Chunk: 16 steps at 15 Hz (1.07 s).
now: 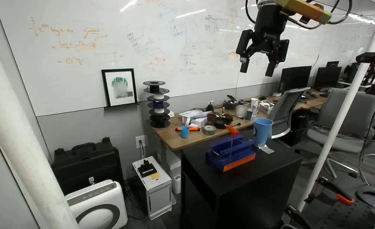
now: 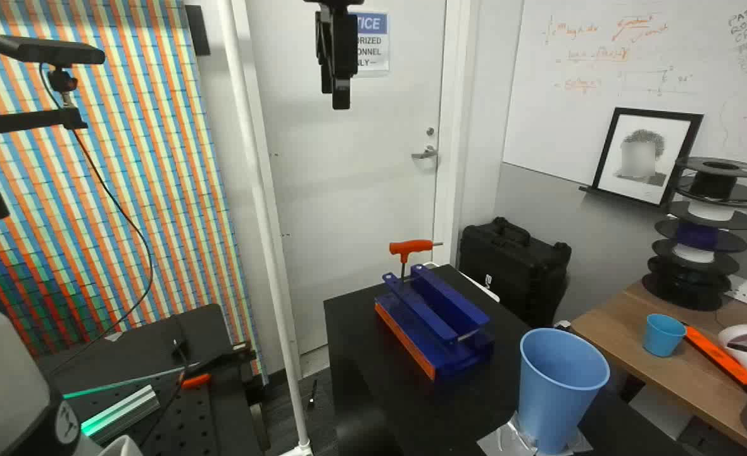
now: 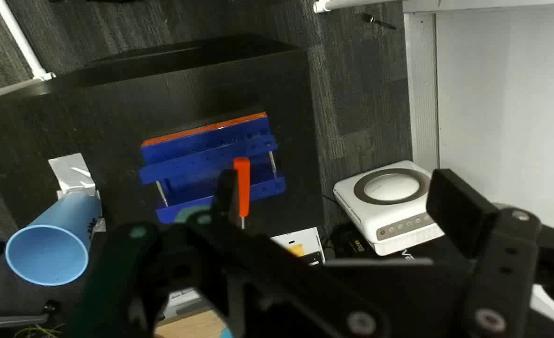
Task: Put the red object on the blue rack in the cup
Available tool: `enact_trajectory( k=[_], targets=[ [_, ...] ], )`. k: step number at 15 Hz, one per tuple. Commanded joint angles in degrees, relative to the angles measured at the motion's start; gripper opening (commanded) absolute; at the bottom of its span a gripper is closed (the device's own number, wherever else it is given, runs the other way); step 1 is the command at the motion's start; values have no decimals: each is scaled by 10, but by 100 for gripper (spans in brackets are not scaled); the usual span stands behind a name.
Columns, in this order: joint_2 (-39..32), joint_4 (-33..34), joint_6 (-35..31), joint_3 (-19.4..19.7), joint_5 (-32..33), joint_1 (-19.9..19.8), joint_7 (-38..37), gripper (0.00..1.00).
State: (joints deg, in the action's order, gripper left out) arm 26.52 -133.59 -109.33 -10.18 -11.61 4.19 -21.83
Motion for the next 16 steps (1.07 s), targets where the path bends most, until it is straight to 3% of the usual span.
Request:
enact_trajectory(
  k=[1, 7, 16],
  targets=[
    [0, 4, 1, 1, 1, 0, 0, 100],
    [1, 8, 1, 1, 0, 0, 0, 100],
    [-223, 47, -121, 11, 52, -25, -33, 100]
  ],
)
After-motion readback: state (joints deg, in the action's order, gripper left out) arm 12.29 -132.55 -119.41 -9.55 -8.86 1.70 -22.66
